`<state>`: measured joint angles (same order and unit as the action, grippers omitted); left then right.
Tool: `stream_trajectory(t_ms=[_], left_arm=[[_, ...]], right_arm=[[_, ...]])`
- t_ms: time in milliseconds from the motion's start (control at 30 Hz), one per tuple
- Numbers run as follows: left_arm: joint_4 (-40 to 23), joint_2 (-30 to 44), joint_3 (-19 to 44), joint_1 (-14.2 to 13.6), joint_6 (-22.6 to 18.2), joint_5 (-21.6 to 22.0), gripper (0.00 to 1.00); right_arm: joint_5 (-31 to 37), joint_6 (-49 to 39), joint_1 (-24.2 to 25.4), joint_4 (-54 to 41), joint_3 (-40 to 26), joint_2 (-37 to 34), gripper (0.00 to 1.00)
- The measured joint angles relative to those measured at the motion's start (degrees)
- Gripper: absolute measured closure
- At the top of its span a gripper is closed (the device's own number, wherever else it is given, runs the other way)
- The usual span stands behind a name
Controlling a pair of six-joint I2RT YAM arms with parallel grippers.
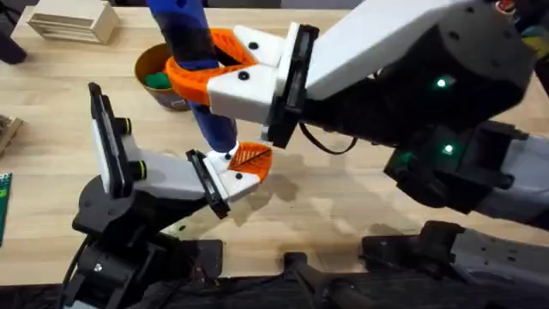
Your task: Pick up the gripper from the table and insert it into the empty holder that is missing its gripper. Then pick up a screw, insert it into the mounting hole, and use the screwdriver to tighten it. Finally, clean up the table by picking up the vegetable and placing it into the bucket.
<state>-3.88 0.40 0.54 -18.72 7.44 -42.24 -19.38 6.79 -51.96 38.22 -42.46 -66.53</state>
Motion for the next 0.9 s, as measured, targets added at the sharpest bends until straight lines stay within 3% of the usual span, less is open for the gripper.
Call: stream_trajectory(t_ms=[900], left_arm=[[0.0,0.01,0.0,0.0,0.0,0.0,0.996]], right_arm=[[0.0,1.4,0.0,0.36,0.0,0.02,0.972]])
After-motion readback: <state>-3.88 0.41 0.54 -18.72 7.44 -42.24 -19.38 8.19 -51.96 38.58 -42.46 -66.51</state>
